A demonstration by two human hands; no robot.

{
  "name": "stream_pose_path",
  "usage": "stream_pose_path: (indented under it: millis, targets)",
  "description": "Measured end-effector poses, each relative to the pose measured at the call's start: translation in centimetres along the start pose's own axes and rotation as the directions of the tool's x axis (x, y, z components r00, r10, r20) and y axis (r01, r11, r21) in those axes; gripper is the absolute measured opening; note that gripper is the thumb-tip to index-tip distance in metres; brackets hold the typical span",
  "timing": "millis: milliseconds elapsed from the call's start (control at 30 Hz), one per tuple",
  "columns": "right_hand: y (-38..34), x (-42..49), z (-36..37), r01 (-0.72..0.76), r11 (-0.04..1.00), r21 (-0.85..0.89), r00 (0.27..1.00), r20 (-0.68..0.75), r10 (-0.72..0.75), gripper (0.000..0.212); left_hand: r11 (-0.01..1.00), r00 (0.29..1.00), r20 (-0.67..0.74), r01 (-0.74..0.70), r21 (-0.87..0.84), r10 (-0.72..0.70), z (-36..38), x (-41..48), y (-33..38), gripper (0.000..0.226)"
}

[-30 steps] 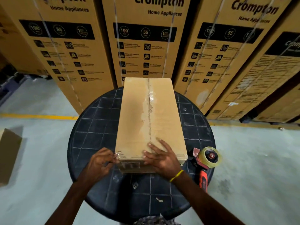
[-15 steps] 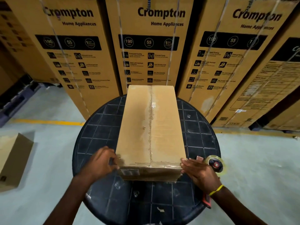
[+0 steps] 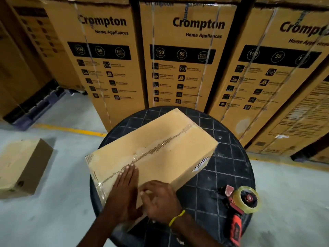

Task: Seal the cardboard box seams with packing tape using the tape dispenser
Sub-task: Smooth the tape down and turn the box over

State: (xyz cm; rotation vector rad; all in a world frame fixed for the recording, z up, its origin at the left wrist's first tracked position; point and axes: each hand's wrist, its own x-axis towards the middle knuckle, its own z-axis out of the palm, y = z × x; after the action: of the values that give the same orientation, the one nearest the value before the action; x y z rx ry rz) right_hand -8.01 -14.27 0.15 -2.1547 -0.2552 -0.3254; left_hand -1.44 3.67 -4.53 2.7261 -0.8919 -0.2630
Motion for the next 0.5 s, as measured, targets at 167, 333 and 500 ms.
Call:
stream_pose_path:
  millis: [167, 333, 500]
  targets:
    - [1.1, 5.2, 5.0, 0.079, 0.968, -0.237, 0.943, 0.332, 0.004, 0.056, 0.980, 0.977, -0.086, -0.193, 0.055, 0.197, -1.0, -2.7, -4.0, 0.112]
    - [6.6, 4.8, 3.5, 0.216, 0.855, -0.471, 0.905, 0.424, 0.005, 0.069, 0.982, 0.981, -0.075, -0.174, 0.069, 0.179, -1.3, -3.4, -3.4, 0.141]
    - [14.2, 3.5, -10.6, -0.169, 0.669, -0.724, 0.938, 0.090, 0.334, 0.054, 0.979, 0.977, -0.077, -0.194, 0.068, 0.199, -1.1, -3.2, -3.2, 0.141]
